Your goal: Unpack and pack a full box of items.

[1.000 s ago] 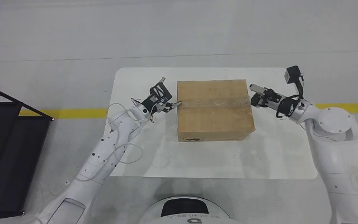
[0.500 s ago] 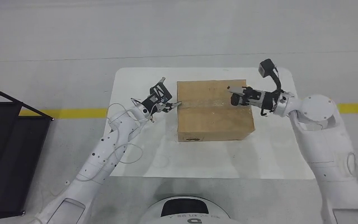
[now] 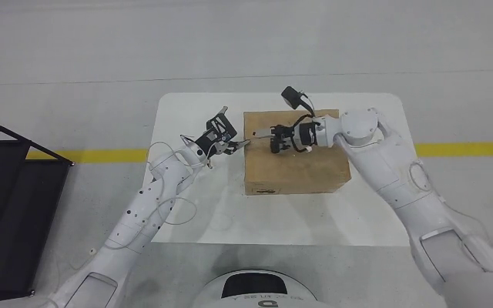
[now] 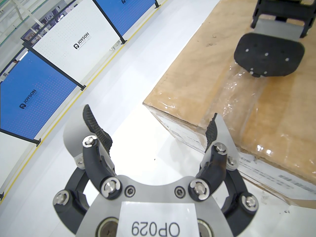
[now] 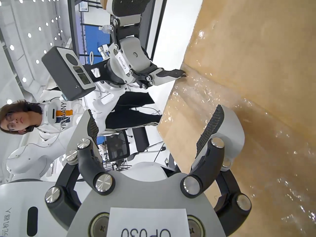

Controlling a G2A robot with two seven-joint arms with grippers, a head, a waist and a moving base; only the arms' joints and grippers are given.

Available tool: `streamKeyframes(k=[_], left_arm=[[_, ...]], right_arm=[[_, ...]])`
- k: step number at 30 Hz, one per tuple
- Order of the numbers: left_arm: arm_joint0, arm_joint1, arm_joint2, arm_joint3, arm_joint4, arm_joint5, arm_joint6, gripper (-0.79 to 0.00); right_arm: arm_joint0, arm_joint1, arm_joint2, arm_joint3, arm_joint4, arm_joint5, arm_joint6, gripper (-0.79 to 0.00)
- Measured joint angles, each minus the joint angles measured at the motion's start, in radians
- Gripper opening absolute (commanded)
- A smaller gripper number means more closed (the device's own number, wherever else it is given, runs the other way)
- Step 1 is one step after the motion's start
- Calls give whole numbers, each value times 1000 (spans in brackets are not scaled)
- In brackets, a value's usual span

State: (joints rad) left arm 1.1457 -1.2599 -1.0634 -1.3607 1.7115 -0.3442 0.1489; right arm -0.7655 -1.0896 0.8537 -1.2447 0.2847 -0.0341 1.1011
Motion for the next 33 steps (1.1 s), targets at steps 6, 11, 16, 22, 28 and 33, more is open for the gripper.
streamKeyframes(k=[6,11,16,22,28,33], left_arm=[[0,0,0,0,0,0,0,0],[0,0,0,0,0,0,0,0],[0,0,0,0,0,0,0,0],[0,0,0,0,0,0,0,0],[0,0,0,0,0,0,0,0],[0,0,0,0,0,0,0,0]], right_arm=[[44,-34,-35,96,85,-60,0,0],[67,-51,-55,152,97,-73,12,-62],[68,-44,-17,169,107,-108,23,-785],[37,-19,37,103,59,-74,37,-785],[28,-16,-2,22,-91,74,-6,-785],[27,-18,-22,-10,-164,140,-29,-785]])
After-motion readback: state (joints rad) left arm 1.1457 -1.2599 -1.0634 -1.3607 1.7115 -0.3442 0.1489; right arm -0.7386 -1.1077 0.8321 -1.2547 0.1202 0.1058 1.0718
